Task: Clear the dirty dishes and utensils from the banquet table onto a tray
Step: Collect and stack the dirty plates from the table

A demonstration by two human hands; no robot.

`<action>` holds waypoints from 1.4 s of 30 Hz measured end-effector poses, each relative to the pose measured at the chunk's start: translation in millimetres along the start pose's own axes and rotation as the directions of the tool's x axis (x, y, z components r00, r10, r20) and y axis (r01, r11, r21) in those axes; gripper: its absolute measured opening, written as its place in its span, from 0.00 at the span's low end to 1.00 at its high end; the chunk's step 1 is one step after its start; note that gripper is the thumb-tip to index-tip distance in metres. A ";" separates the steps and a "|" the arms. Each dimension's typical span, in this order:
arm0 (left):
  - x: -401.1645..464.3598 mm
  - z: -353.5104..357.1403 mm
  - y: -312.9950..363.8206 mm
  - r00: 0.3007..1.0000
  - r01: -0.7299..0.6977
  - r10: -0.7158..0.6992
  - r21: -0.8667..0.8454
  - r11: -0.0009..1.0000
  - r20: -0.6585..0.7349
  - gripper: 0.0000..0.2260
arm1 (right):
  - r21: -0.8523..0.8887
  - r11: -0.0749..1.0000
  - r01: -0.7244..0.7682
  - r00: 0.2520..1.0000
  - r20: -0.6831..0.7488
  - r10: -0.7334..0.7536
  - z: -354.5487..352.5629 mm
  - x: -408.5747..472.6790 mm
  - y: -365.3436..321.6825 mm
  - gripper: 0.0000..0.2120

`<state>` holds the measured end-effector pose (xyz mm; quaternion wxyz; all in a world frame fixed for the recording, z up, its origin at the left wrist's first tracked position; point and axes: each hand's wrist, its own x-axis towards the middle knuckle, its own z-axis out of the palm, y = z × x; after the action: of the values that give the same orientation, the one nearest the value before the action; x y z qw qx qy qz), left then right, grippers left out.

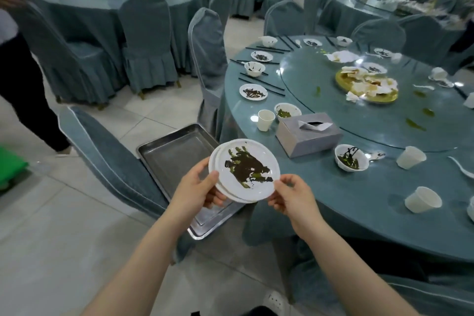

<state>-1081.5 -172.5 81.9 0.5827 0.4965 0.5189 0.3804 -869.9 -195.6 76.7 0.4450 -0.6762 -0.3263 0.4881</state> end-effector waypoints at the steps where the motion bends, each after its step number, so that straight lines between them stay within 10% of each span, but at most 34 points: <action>1: -1.3 -5.0 0.5 1.000 -0.006 0.006 -0.006 1.000 0.000 0.13 | -0.020 1.000 0.014 1.000 0.005 -0.014 7.6 -0.1 -1.2 0.03; 12: 4.4 -44.7 7.9 1.000 -0.031 0.031 0.040 0.999 0.003 0.12 | -0.074 0.990 0.119 0.988 0.109 -0.110 46.7 4.7 -17.0 0.14; 24: 50.6 -79.2 14.2 0.982 -0.031 0.040 0.047 0.998 -0.185 0.17 | -0.105 0.988 0.114 0.984 0.149 -0.098 42.8 77.2 -37.8 0.06; 42: 263.2 -125.8 69.7 0.852 0.007 -0.048 -0.081 0.997 -0.521 0.14 | -0.249 0.965 0.078 0.990 0.130 -0.046 51.5 424.0 -116.8 0.04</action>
<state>-1154.8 118.1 94.0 0.4440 0.3446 0.6498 0.5117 -788.1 236.0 20.9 0.3490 -0.6857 -0.4338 0.4688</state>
